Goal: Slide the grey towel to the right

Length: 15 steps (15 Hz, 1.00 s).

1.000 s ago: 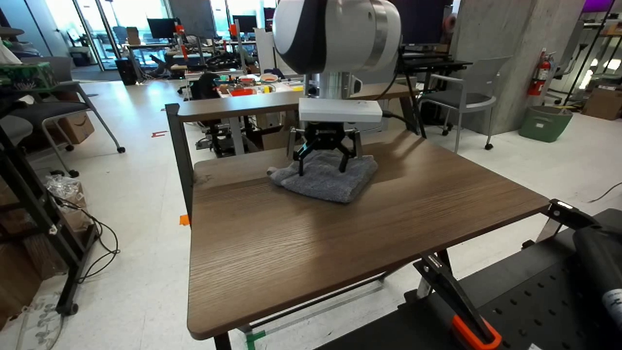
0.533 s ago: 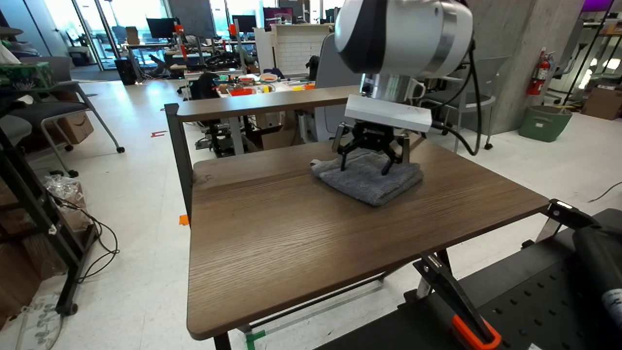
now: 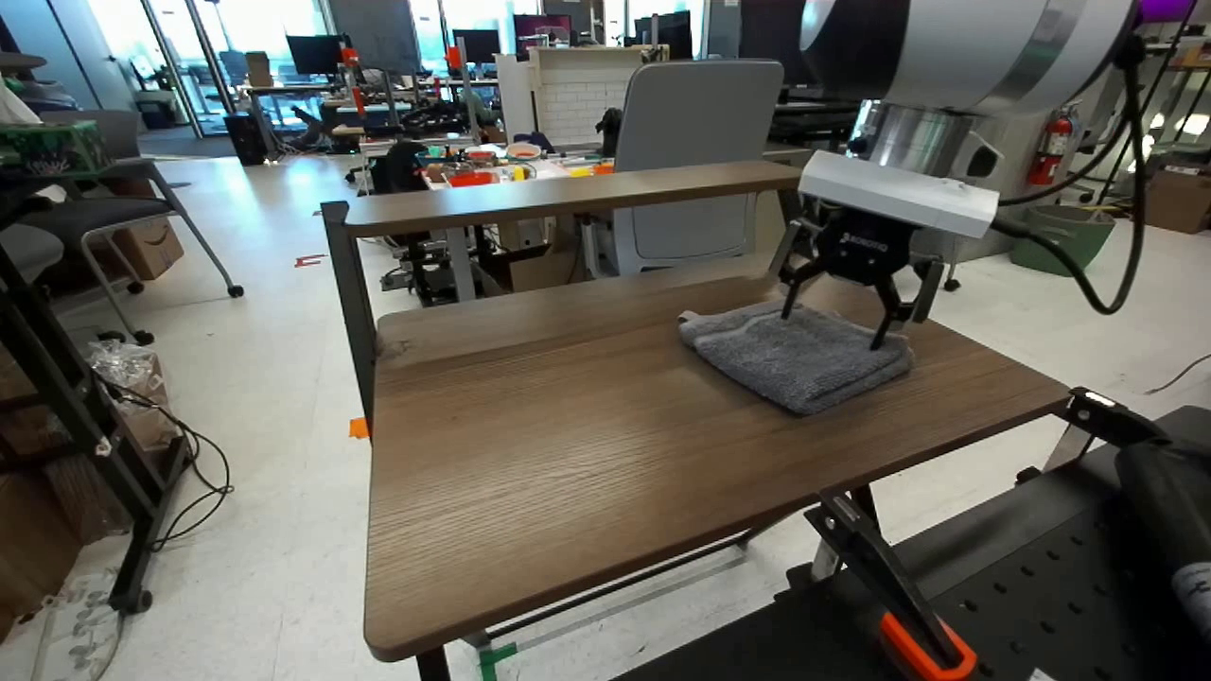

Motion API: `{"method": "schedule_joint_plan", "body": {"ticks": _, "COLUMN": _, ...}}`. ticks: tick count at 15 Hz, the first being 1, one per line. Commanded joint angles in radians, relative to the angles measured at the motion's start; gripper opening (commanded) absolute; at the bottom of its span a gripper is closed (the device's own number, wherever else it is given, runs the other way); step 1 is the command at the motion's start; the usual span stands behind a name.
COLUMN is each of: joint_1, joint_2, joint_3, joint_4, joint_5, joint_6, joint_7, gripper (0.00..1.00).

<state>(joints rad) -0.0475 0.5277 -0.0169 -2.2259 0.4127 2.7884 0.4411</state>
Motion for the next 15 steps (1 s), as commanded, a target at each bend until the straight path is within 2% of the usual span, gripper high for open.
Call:
{"method": "schedule_joint_plan", "body": {"ticks": 1, "joint_1": -0.055, "joint_2": -0.051, "joint_3": 0.006, "joint_4": -0.046, "joint_5": 0.059, "joint_6": -0.016, "joint_7": -0.018, "gripper": 1.00}}
{"method": "schedule_joint_plan", "body": {"ticks": 3, "joint_1": -0.065, "joint_2": -0.079, "joint_3": 0.002, "joint_4": -0.063, "joint_5": 0.066, "joint_6": -0.018, "joint_7": -0.015, "gripper": 1.00}}
{"method": "schedule_joint_plan", "body": {"ticks": 4, "joint_1": -0.041, "joint_2": -0.111, "joint_3": -0.024, "joint_4": -0.082, "joint_5": 0.036, "joint_6": -0.032, "joint_7": 0.011, "gripper": 1.00}}
{"method": "schedule_joint_plan", "body": {"ticks": 6, "joint_1": -0.023, "joint_2": -0.195, "joint_3": -0.033, "joint_4": -0.125, "joint_5": 0.008, "joint_6": -0.068, "joint_7": 0.005, "gripper": 1.00}}
{"method": "schedule_joint_plan", "body": {"ticks": 8, "joint_1": 0.025, "joint_2": -0.277, "joint_3": -0.069, "joint_4": -0.165, "joint_5": -0.059, "joint_6": -0.104, "joint_7": 0.049, "gripper": 1.00}}
{"method": "schedule_joint_plan", "body": {"ticks": 11, "joint_1": 0.071, "joint_2": -0.425, "joint_3": -0.068, "joint_4": -0.211, "joint_5": -0.182, "joint_6": -0.208, "joint_7": 0.052, "gripper": 1.00}}
{"method": "schedule_joint_plan", "body": {"ticks": 12, "joint_1": 0.035, "joint_2": -0.304, "joint_3": -0.052, "joint_4": -0.148, "joint_5": -0.118, "joint_6": -0.143, "joint_7": 0.032, "gripper": 1.00}}
{"method": "schedule_joint_plan", "body": {"ticks": 15, "joint_1": 0.056, "joint_2": -0.407, "joint_3": -0.044, "joint_4": -0.192, "joint_5": -0.157, "joint_6": -0.194, "joint_7": 0.046, "gripper": 1.00}}
